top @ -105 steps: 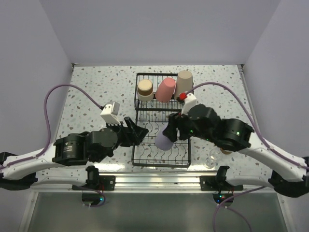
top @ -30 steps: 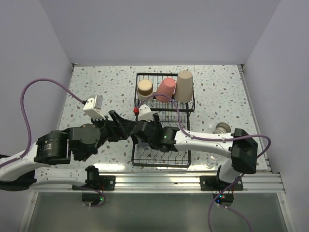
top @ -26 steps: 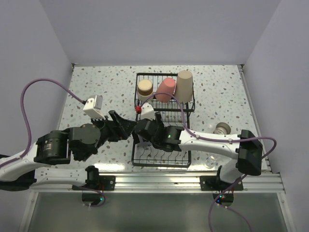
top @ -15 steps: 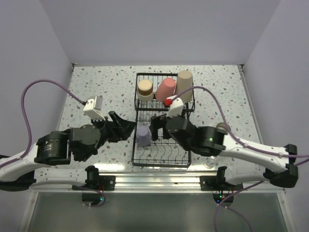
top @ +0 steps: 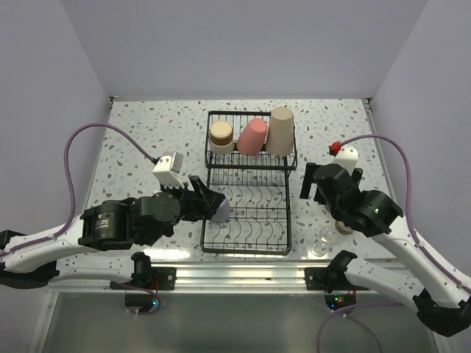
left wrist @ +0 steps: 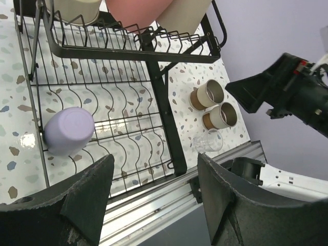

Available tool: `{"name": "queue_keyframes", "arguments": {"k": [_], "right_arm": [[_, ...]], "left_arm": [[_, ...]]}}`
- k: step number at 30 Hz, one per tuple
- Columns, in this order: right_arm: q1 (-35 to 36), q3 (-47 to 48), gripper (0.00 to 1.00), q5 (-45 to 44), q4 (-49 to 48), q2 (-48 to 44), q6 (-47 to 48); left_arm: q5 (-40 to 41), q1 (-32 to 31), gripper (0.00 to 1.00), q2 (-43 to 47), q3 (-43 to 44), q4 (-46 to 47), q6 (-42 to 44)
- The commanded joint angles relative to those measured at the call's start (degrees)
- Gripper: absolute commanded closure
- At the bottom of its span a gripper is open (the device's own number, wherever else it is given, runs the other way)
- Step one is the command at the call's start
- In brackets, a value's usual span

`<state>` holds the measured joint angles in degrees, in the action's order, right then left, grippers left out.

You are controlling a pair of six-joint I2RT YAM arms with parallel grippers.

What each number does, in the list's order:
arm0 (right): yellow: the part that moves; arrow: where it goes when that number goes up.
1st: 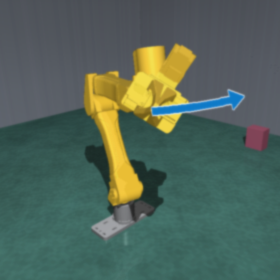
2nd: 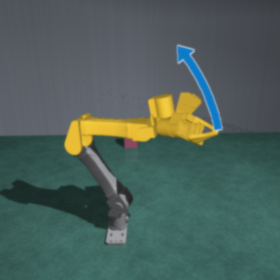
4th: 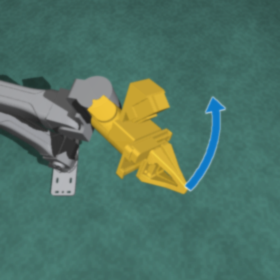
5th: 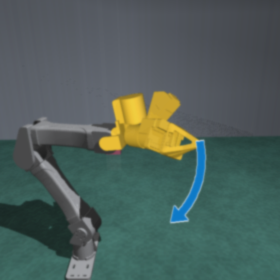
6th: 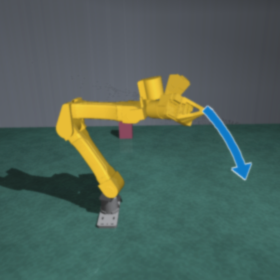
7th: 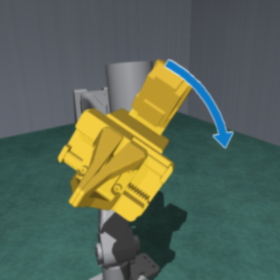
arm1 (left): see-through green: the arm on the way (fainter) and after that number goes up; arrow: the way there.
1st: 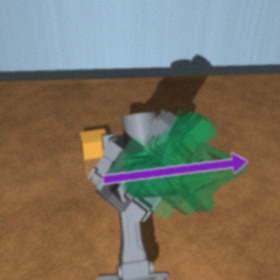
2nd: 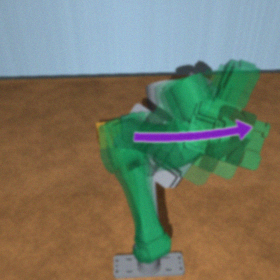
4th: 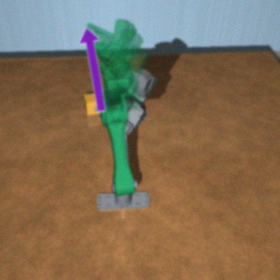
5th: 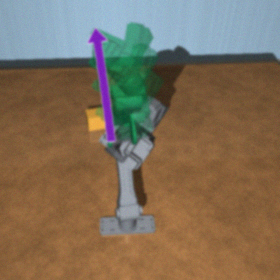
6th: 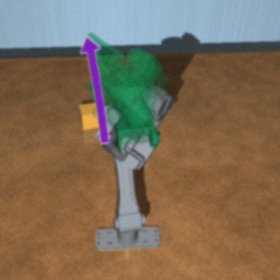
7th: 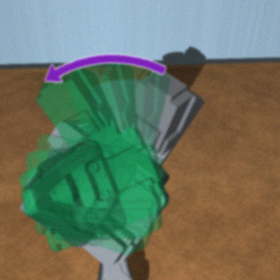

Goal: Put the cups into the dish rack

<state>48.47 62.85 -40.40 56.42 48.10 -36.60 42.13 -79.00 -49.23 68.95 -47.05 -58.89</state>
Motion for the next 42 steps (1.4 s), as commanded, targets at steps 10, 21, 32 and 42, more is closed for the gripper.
{"name": "queue_keyframes", "arguments": {"k": [10,21,32,42], "right_arm": [[-31.92,-1.32,0.09,26.33,-0.25,9.11,6.45],[-36.77,-2.03,0.2,24.24,-5.97,19.39,7.68],[-42.57,-9.85,0.26,27.03,-12.47,24.15,9.44],[-44.86,-10.2,0.43,28.1,-15.82,28.89,9.44]], "left_arm": [[-2.31,0.08,0.31,2.12,-1.01,2.58,-0.34],[-4.34,0.08,0.32,1.86,-2.06,0.11,-1.4],[-5.3,0.08,0.3,-0.33,-4.08,3.98,0.36],[-5.13,0.08,0.27,-3.15,-4.0,6.0,2.73]]}}
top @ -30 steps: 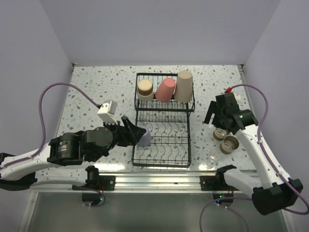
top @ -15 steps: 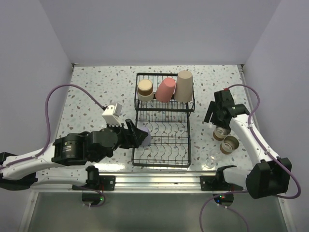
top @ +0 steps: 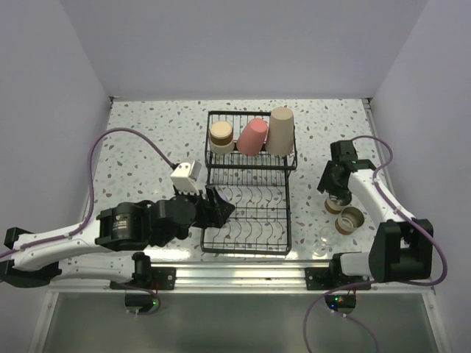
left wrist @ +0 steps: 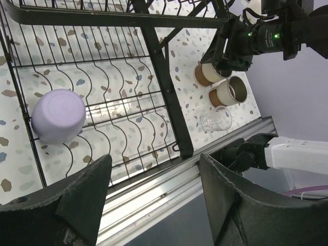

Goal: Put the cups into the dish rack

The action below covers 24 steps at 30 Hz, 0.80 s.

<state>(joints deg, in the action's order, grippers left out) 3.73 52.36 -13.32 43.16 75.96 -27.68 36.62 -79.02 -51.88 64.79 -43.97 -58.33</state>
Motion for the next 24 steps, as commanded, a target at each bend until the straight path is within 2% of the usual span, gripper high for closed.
{"name": "queue_keyframes", "arguments": {"k": [1,6,9,12,13,20,24], "right_arm": [[-0.12,0.38,0.45,1.02,-2.73,1.2,0.61],[-0.12,0.2,0.63,0.58,-3.08,2.43,1.05],[-0.12,-0.06,0.7,0.49,-3.08,2.87,1.14],[-0.12,0.11,0.88,0.32,-3.08,2.7,1.05],[-0.12,0.2,1.0,-0.73,-2.99,2.7,1.14],[-0.04,2.57,1.0,-2.15,0.17,0.15,0.53],[-0.04,7.47,1.0,-0.4,3.59,-2.22,-0.35]], "left_arm": [[0.47,0.1,0.27,-0.68,0.33,3.09,2.34],[1.17,0.18,0.24,-2.53,1.12,3.54,3.3],[1.26,0.19,0.23,-3.67,1.3,3.54,3.39],[0.91,0.19,0.23,-4.37,1.39,3.62,3.57],[0.91,0.27,0.23,-4.37,1.39,3.97,3.74],[0.38,0.98,0.23,-5.69,2.53,4.85,5.76],[-0.67,1.76,0.22,-7.01,3.49,5.38,6.91]]}}
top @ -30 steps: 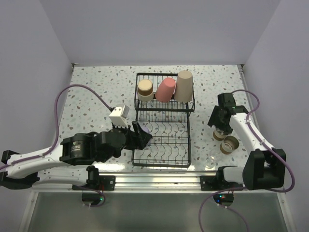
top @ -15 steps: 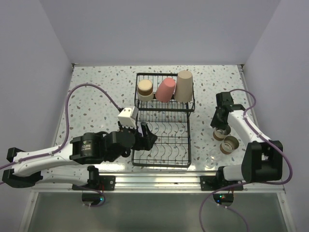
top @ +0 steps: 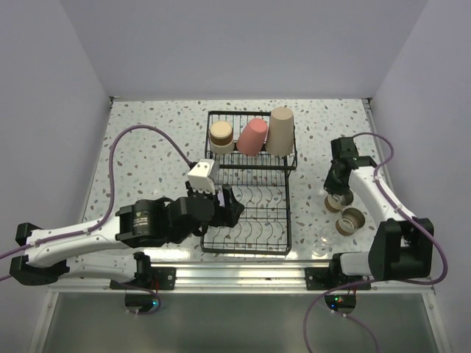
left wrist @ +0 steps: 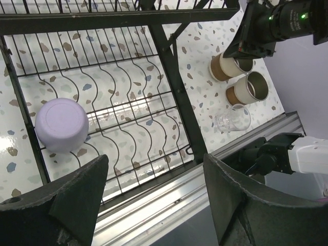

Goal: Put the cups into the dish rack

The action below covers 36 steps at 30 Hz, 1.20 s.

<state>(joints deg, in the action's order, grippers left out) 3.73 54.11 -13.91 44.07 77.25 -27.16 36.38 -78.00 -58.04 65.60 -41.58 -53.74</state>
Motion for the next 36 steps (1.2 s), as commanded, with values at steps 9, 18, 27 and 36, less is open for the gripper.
{"name": "queue_keyframes", "arguments": {"k": [9,18,27,36], "right_arm": [[3.22,21.02,1.0,0.19,13.14,-8.34,-4.83],[3.92,38.41,1.0,6.78,18.33,-11.68,-7.65],[4.18,33.12,1.0,43.12,-7.03,-24.5,-21.24],[4.62,10.77,1.0,54.08,-51.7,-34.36,-59.49]], "left_arm": [[-5.87,3.99,0.19,-4.18,6.55,5.11,5.74],[-7.47,5.39,0.19,-6.73,12.26,2.75,8.64],[-5.53,8.47,0.15,-2.35,16.31,2.11,11.9],[-11.41,8.56,0.06,8.81,4.47,25.1,12.42]]}}
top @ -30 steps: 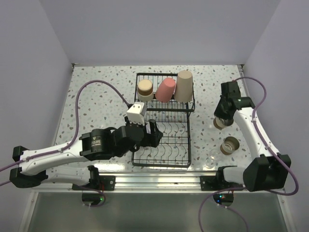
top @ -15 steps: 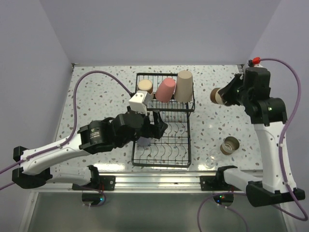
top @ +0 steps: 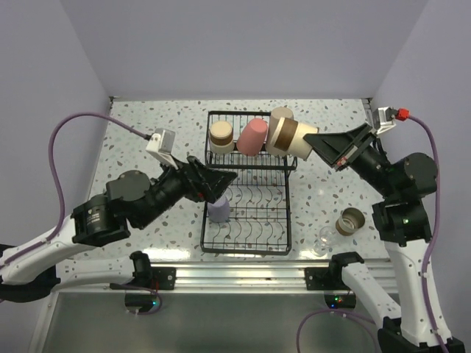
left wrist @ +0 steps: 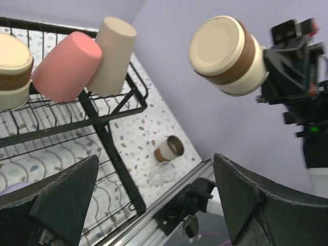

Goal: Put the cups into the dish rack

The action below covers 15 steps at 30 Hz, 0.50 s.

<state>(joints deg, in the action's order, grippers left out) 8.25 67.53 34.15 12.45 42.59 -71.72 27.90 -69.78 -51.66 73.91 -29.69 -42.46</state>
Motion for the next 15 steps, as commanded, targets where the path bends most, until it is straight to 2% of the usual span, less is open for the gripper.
{"name": "queue_keyframes", "arguments": {"k": [1,2,4,7,9,12,15], "right_arm": [[0.1,-3.45,1.0,6.45,-22.44,0.39,-19.03],[0.27,-4.93,1.0,6.54,-27.95,0.65,-21.07],[0.8,-6.52,1.0,6.54,-32.55,1.09,-26.68],[1.68,-9.34,1.0,6.19,-43.43,1.88,-32.93],[2.73,-10.83,1.0,6.01,-46.8,2.41,-35.75],[5.27,-10.4,1.0,6.37,-46.91,3.03,-33.59],[9.39,-9.26,1.0,5.58,-43.04,3.2,-29.46]], "left_arm": [[-3.64,0.26,0.03,4.09,-4.99,15.69,1.5],[-4.25,0.26,0.02,4.54,-5.87,17.72,1.76],[-5.4,0.26,0.01,4.81,-6.76,21.16,2.81],[-6.1,0.26,0.0,3.07,-5.1,21.17,4.13],[-5.32,0.26,0.0,1.31,-2.9,18.98,4.14],[-3.74,0.26,0.0,-0.19,-1.14,16.86,3.7],[-3.2,0.26,0.0,0.06,-1.92,18.17,3.52]]}}
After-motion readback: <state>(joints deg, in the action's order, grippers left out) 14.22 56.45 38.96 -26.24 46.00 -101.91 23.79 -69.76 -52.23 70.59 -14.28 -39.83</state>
